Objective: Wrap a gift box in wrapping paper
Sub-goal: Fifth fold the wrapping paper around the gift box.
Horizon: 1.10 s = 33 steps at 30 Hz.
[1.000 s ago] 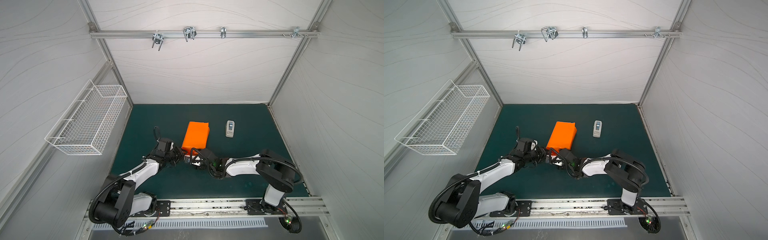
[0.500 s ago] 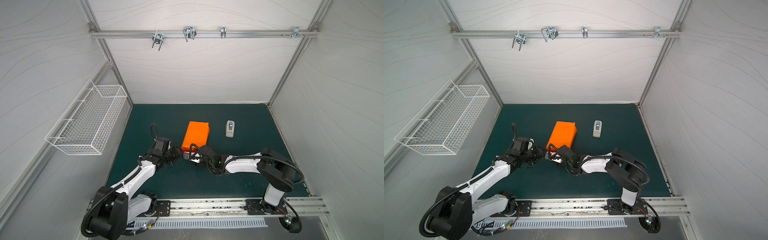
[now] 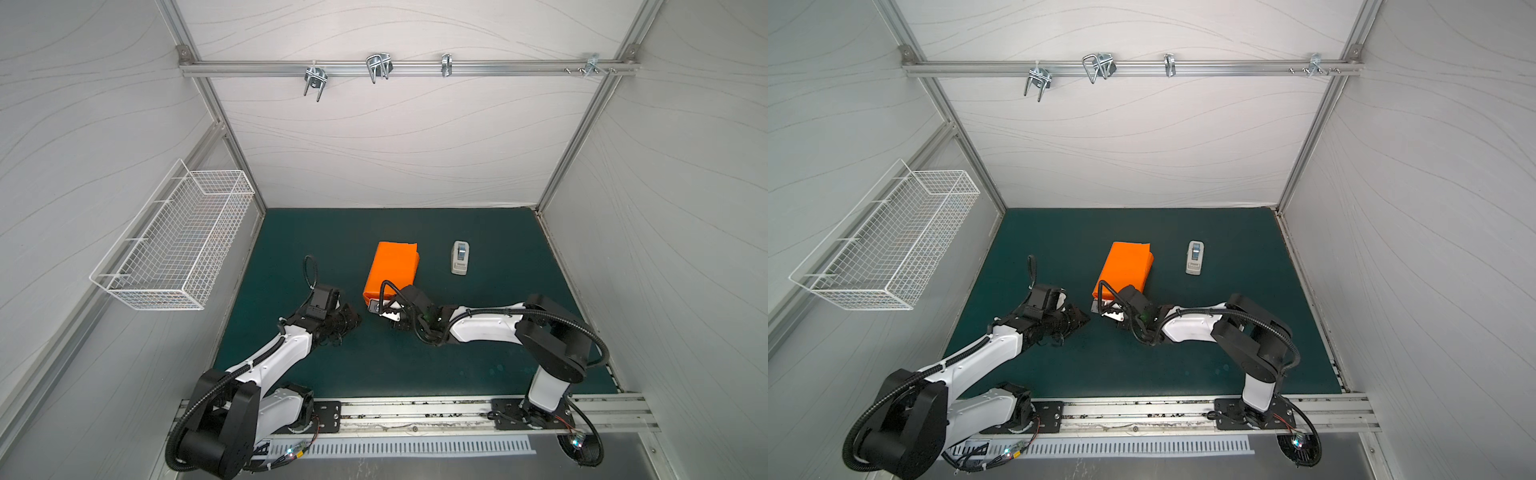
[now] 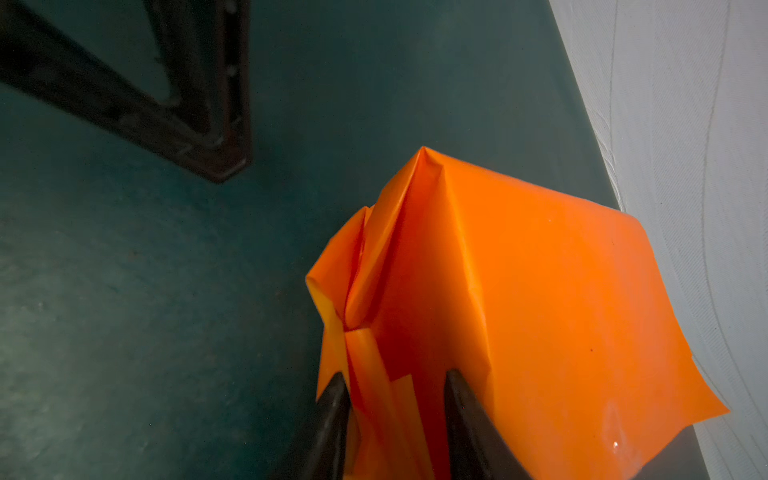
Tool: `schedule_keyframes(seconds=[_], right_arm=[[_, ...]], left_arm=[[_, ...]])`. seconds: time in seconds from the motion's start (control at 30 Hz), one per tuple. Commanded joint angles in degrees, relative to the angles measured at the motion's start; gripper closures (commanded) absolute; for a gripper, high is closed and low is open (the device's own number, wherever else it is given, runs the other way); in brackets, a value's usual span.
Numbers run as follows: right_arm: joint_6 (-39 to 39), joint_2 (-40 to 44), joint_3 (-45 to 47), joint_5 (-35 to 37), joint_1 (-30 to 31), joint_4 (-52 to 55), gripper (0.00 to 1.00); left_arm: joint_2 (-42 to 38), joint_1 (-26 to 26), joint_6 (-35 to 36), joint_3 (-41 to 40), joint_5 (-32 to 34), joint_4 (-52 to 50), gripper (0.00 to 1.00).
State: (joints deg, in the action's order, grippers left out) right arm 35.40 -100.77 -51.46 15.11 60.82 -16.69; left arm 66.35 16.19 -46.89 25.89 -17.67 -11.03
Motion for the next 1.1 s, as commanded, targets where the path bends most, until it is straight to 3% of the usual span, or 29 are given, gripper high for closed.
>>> schedule_keyframes(seconds=[0.0, 0.3, 0.73, 0.83, 0.97, 1.07], right_arm=[[-0.63, -0.05, -1.18, -1.14, -0.25, 1.09, 0.61], [-0.94, 0.05, -1.71, -1.41, -0.25, 1.13, 0.61], [-1.24, 1.22, -1.22, -2.23, -0.26, 1.63, 0.60], [-1.22, 3.50, -0.21, -2.46, -0.34, 2.01, 0.51], [-1.79, 8.52, 3.81, -2.69, -1.51, -0.95, 0.19], [-3.06, 10.97, 5.41, -2.15, -3.96, -2.12, 0.14]], left_arm=[[2.01, 0.41, -0.59, 1.07, -1.11, 5.89, 0.70], [13.35, 4.03, -3.66, 4.46, -3.35, 15.21, 0.71], [20.63, 4.04, -8.73, 6.43, -4.18, 25.33, 0.71], [21.71, 4.03, -9.53, 6.98, -4.91, 26.53, 0.72], [20.94, 4.03, -10.06, 7.07, -4.49, 26.76, 0.72], [20.91, 4.03, -9.72, 7.83, -4.52, 26.01, 0.72]])
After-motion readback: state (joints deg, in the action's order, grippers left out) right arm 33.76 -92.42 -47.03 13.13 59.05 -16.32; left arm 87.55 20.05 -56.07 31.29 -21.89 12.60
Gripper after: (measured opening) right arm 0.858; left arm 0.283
